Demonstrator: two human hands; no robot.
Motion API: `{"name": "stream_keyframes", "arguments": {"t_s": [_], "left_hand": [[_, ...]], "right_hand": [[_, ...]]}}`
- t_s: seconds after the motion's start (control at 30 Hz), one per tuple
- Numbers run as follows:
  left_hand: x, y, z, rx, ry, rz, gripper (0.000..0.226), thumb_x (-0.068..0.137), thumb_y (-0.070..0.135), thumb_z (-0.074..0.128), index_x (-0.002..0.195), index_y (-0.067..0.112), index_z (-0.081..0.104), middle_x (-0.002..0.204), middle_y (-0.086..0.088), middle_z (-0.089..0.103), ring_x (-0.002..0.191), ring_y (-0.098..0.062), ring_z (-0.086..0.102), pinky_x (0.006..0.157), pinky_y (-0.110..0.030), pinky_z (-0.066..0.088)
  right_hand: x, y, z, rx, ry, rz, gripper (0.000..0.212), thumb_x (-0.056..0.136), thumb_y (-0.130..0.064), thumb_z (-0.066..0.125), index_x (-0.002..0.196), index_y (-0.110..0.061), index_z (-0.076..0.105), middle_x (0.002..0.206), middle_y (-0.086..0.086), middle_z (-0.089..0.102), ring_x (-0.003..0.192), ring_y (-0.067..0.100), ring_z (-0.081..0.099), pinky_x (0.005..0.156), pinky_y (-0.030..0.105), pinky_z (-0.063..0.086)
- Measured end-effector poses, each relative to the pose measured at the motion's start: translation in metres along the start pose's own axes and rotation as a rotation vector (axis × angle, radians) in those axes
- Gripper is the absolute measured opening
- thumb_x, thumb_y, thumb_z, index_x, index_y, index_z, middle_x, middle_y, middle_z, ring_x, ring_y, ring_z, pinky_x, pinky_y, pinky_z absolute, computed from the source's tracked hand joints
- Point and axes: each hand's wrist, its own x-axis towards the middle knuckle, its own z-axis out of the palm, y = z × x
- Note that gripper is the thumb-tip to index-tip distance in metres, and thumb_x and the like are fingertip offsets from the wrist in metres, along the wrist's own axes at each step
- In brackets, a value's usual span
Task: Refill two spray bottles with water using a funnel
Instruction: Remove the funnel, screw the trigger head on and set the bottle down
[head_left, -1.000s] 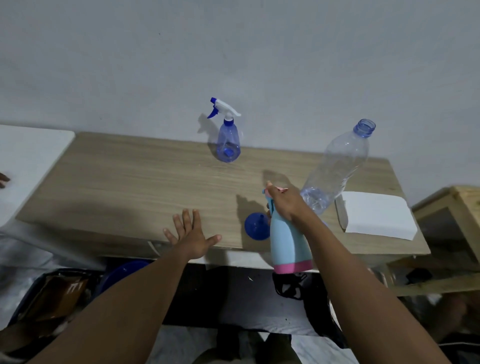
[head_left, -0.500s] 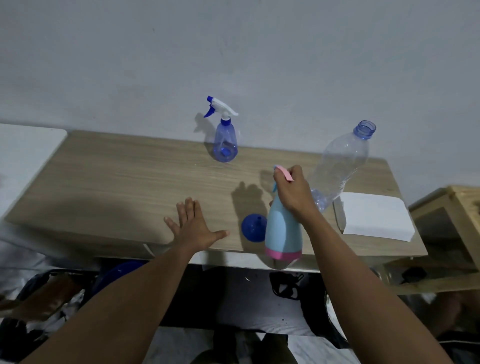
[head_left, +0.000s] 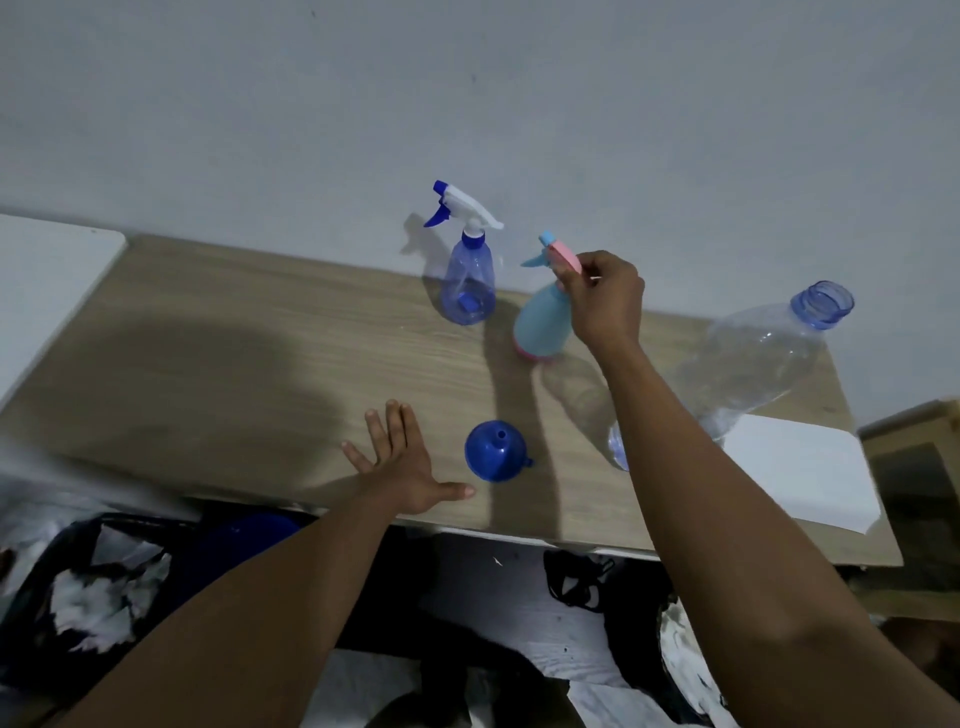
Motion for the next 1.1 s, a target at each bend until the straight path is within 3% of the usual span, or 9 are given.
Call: {"name": "stream_keyframes", "arguments": {"t_s": [0.1,0.23,0.5,0.63,0.73,0.83,0.9,0.97,1.1], "left_hand": [[0.001,0.001,-0.002,-0.007,-0.015,-0.01,0.157,0.048,0.092,0.06,0.137,0.015,-0.044,0.142,-0.002,-0.056,0.13,-0.03,-0.052,0.104,-0.071,-0.021],[0.001,0.002,-0.002,-0.012,-0.006,-0.011,0.158,0.044,0.093,0.057,0.138,0.016,-0.044,0.142,0.0,-0.056,0.128,-0.029,-0.054,0.102,-0.069,-0.026],[0.001,0.003,-0.002,-0.015,-0.002,-0.02,0.16,0.043,0.09,0.062,0.14,0.016,-0.042,0.145,-0.001,-0.053,0.129,-0.029,-0.053,0.103,-0.069,-0.025],[0.001,0.003,-0.002,-0.021,0.0,-0.02,0.159,0.044,0.089,0.062,0.141,0.017,-0.042,0.145,0.0,-0.054,0.128,-0.029,-0.054,0.103,-0.07,-0.025],[0.0,0.003,-0.001,-0.018,0.003,-0.016,0.158,0.045,0.089,0.062,0.14,0.017,-0.043,0.143,0.0,-0.055,0.127,-0.028,-0.055,0.103,-0.069,-0.026],[0.0,0.003,-0.002,-0.011,0.006,-0.01,0.157,0.048,0.089,0.061,0.138,0.016,-0.044,0.141,0.0,-0.057,0.126,-0.029,-0.055,0.102,-0.068,-0.027],[0.001,0.002,-0.002,-0.009,-0.004,-0.01,0.155,0.051,0.089,0.061,0.137,0.016,-0.045,0.14,-0.001,-0.058,0.126,-0.03,-0.055,0.102,-0.069,-0.026],[0.001,0.001,-0.002,-0.01,0.002,-0.009,0.154,0.052,0.089,0.061,0.137,0.016,-0.046,0.14,-0.001,-0.058,0.127,-0.03,-0.054,0.103,-0.07,-0.024],[0.003,0.001,0.001,-0.018,0.033,-0.004,0.155,0.052,0.087,0.064,0.139,0.017,-0.043,0.144,-0.001,-0.054,0.131,-0.03,-0.05,0.107,-0.069,-0.02]], "right_hand": [[0.027,-0.003,0.009,-0.105,-0.042,-0.034,0.025,0.089,-0.035,0.067,0.085,-0.012,0.075,0.08,0.007,0.072,0.075,0.025,0.063,0.066,0.037,0.048],[0.049,-0.006,0.018,-0.201,-0.125,-0.07,0.014,0.088,-0.015,0.063,0.09,-0.007,0.075,0.08,0.009,0.066,0.075,0.026,0.058,0.06,0.029,0.035],[0.069,-0.011,0.03,-0.205,-0.156,-0.097,0.017,0.089,-0.007,0.061,0.101,-0.005,0.072,0.092,0.011,0.068,0.078,0.023,0.054,0.066,0.024,0.035],[0.07,-0.009,0.03,-0.179,-0.165,-0.089,0.022,0.089,-0.006,0.059,0.107,-0.007,0.073,0.097,0.011,0.07,0.088,0.028,0.063,0.07,0.025,0.04],[0.068,-0.007,0.032,-0.143,-0.16,-0.084,0.039,0.093,-0.009,0.063,0.132,-0.01,0.062,0.13,0.013,0.064,0.118,0.028,0.06,0.094,0.026,0.046],[0.058,-0.007,0.026,-0.099,-0.107,-0.12,0.061,0.093,-0.011,0.067,0.149,-0.011,0.042,0.15,0.011,0.045,0.135,0.024,0.047,0.111,0.026,0.037],[0.041,-0.003,0.02,-0.072,-0.024,-0.172,0.061,0.093,-0.012,0.067,0.148,-0.01,0.04,0.148,0.012,0.044,0.135,0.024,0.047,0.111,0.025,0.036],[0.016,0.009,0.016,-0.035,0.022,-0.203,0.056,0.093,-0.01,0.065,0.145,-0.008,0.044,0.142,0.013,0.047,0.127,0.026,0.052,0.109,0.036,0.043],[-0.059,0.05,0.015,-0.041,-0.065,-0.136,0.047,0.091,-0.002,0.061,0.137,-0.006,0.052,0.129,0.015,0.055,0.112,0.026,0.058,0.1,0.044,0.05]]}}
